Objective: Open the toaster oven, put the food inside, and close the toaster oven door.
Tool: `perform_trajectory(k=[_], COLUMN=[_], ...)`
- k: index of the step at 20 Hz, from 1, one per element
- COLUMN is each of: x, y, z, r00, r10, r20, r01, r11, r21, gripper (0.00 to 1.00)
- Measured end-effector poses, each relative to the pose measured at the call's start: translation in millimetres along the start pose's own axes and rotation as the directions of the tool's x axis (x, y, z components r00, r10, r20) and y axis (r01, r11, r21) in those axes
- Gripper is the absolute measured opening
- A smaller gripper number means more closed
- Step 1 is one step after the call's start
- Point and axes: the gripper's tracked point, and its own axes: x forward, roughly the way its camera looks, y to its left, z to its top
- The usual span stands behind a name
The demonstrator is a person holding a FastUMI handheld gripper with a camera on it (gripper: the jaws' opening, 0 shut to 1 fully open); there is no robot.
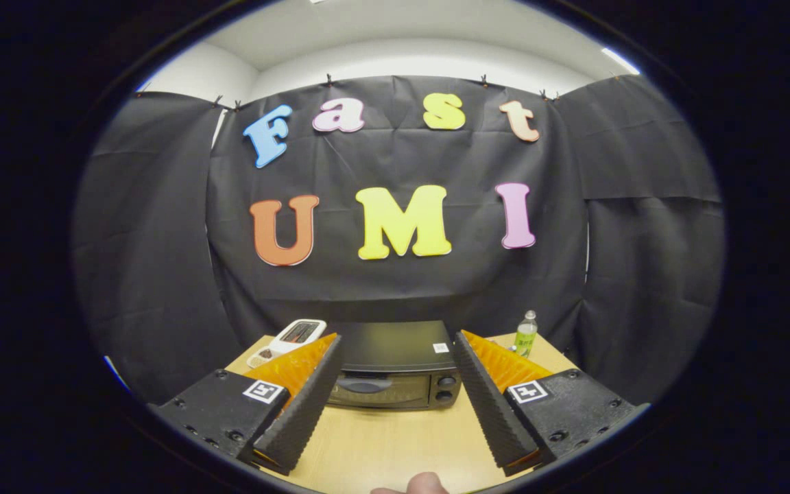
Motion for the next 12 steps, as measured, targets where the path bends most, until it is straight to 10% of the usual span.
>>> perform_trajectory(k=[12], x=[141.5], y=[46.4], z=[-100.9], r00=[0.983], r10=[0.065], r20=[-0.170], r01=[-0.065], r11=[0.998], r21=[0.009], gripper=[1.00])
